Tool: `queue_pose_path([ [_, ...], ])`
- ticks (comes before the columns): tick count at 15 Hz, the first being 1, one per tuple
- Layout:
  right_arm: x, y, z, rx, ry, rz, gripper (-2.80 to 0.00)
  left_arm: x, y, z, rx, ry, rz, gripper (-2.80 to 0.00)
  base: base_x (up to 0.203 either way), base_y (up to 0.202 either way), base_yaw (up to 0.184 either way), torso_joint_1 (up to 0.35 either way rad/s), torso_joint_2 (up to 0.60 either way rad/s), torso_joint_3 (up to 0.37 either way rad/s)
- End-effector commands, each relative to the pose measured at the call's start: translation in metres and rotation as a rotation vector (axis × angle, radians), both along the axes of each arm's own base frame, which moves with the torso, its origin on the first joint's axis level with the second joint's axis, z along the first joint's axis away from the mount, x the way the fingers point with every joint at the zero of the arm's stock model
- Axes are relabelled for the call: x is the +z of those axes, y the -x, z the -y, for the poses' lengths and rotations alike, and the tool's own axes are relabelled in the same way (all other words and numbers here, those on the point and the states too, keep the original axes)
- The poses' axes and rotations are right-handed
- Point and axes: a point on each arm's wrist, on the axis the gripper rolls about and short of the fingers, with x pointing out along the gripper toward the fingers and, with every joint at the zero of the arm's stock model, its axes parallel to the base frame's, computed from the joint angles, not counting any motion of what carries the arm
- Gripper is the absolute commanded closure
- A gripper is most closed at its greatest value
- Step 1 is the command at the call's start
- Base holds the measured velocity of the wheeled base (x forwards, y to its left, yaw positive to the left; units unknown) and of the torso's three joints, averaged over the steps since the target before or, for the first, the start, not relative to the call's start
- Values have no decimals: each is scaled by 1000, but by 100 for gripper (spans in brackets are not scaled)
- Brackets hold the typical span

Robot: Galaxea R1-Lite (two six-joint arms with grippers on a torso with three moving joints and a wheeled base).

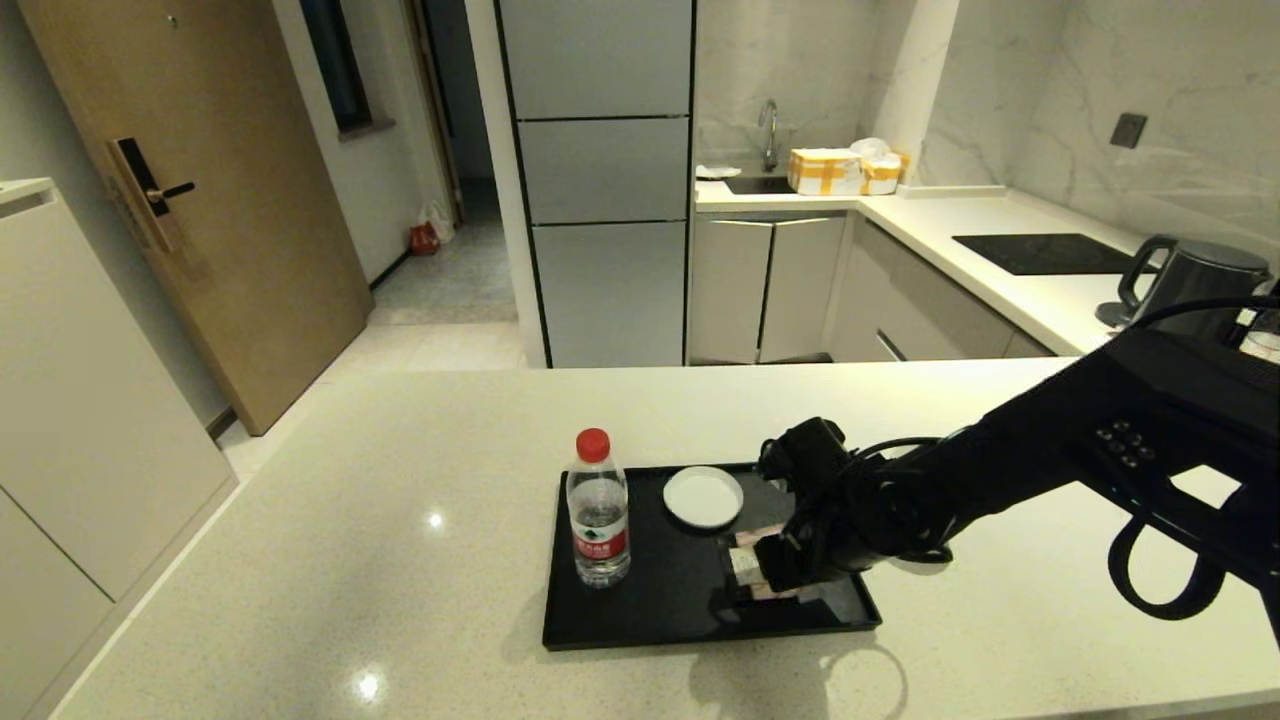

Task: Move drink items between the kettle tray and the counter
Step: Pick up the tea bag

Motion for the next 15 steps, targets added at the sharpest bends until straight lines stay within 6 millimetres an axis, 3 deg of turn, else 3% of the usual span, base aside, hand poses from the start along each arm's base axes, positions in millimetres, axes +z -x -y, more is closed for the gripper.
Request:
queue_pose_path([
  [1, -1, 0, 0, 1, 3, -3, 0, 0, 0, 0, 1, 0, 1, 0, 0, 0, 0, 0, 0, 0],
  [7, 6, 1, 2, -3, -5, 7, 0, 0, 0, 0, 1, 0, 1, 0, 0, 0, 0, 0, 0, 0],
  [12, 51, 10, 13, -44, -69, 88, 0, 0, 0, 0, 1, 0, 1, 0, 0, 0, 0, 0, 0, 0],
  [15, 65, 20, 18, -48, -73, 101, 0, 0, 0, 0, 1, 0, 1, 0, 0, 0, 0, 0, 0, 0],
])
